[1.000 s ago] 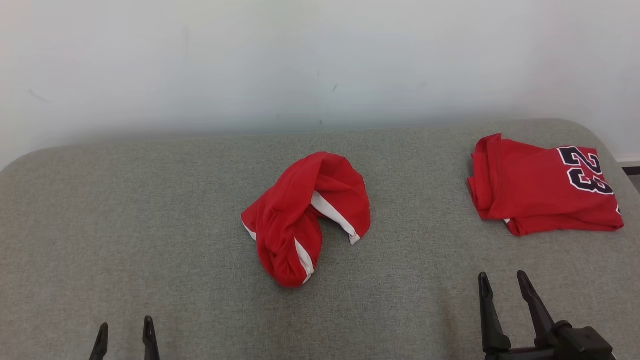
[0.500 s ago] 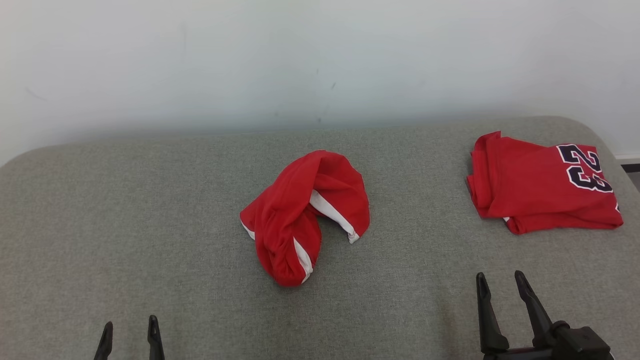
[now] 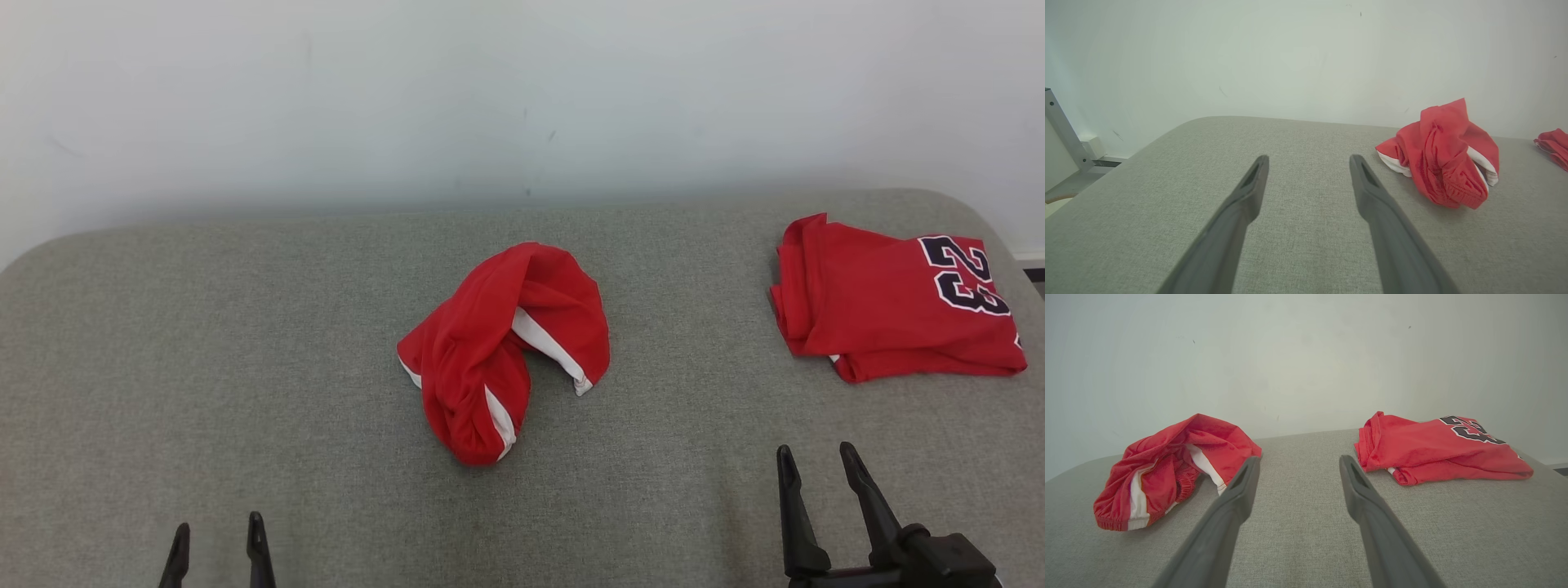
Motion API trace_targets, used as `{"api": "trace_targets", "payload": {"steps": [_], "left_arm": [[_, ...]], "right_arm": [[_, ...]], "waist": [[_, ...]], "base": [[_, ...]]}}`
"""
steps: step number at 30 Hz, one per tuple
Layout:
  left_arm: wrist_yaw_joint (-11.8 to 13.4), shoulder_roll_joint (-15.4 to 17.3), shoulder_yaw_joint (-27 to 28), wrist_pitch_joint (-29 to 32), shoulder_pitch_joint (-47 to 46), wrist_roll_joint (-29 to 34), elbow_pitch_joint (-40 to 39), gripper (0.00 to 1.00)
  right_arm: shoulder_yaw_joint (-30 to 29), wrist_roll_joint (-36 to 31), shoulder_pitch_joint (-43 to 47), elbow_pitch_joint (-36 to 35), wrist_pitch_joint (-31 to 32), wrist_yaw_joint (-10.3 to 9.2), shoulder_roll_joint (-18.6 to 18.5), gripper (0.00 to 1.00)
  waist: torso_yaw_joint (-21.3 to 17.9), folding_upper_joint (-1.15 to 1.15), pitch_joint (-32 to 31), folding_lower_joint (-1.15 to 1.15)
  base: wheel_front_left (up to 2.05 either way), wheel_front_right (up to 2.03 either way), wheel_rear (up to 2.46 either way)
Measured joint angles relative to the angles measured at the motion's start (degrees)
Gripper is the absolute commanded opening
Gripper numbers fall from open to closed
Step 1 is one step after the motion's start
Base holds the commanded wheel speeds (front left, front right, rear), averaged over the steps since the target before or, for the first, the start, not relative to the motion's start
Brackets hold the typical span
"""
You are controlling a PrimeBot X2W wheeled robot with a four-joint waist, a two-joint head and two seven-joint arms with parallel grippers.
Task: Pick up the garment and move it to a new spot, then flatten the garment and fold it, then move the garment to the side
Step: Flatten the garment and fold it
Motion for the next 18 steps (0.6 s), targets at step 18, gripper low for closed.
{"api": "trace_targets", "payload": {"steps": [18], "left_arm": [[-4.1,-0.1,-14.3,0.0,-8.3,-6.9,11.3,1.0]], "right_arm": [[1.1,0.6,-2.8,-0.1,0.0,0.0,0.0,1.0]], "waist": [[-2.0,0.0,3.2,0.0]], "base": [[0.0,0.0,0.0]]}}
